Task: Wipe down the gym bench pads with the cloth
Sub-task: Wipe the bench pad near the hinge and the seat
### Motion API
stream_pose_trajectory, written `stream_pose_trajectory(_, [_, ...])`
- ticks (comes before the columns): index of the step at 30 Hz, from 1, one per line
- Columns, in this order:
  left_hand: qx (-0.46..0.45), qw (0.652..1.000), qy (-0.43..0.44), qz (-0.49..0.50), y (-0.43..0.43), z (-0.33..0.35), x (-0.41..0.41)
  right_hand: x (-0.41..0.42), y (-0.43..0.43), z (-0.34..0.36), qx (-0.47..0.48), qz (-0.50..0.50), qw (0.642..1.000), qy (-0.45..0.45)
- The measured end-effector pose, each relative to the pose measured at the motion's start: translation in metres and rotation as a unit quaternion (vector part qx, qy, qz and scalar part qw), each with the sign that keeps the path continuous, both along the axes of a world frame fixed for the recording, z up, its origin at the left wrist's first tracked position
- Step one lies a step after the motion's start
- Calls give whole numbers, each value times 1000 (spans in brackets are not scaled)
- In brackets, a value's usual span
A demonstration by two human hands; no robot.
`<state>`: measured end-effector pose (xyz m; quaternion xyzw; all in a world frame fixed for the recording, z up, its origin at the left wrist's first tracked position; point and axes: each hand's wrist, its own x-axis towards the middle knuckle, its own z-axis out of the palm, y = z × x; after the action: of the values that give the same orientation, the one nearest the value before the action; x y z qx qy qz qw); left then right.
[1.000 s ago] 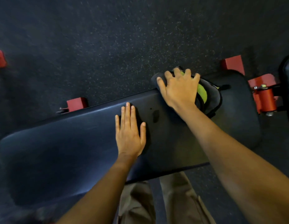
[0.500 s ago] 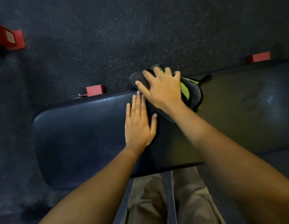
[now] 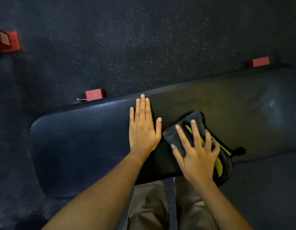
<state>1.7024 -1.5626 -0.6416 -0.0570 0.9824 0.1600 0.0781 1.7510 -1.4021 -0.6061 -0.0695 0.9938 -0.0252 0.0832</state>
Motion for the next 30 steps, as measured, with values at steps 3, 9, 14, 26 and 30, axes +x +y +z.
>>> stream_pose_trajectory(3, [-9, 1000, -1, -1, 0, -1, -1, -57, -34, -7, 7, -18, 1000, 15])
stream_pose_trajectory(9, [7, 1000, -1, -1, -1, 0, 1, -151, -68, -11, -21, -3, 999, -24])
stream_pose_trajectory(14, [8, 1000, 7, -4, -2, -1, 0, -42, -17, -1, -11, -8, 1000, 20])
stream_pose_trajectory(26, [3, 1000, 14, -7, 0, 0, 1, -152, -60, -12, -23, -67, 997, -7])
stream_pose_trajectory(30, [19, 1000, 21, -4, -1, 0, 2, -75, -27, -5, -19, 1, 999, 31])
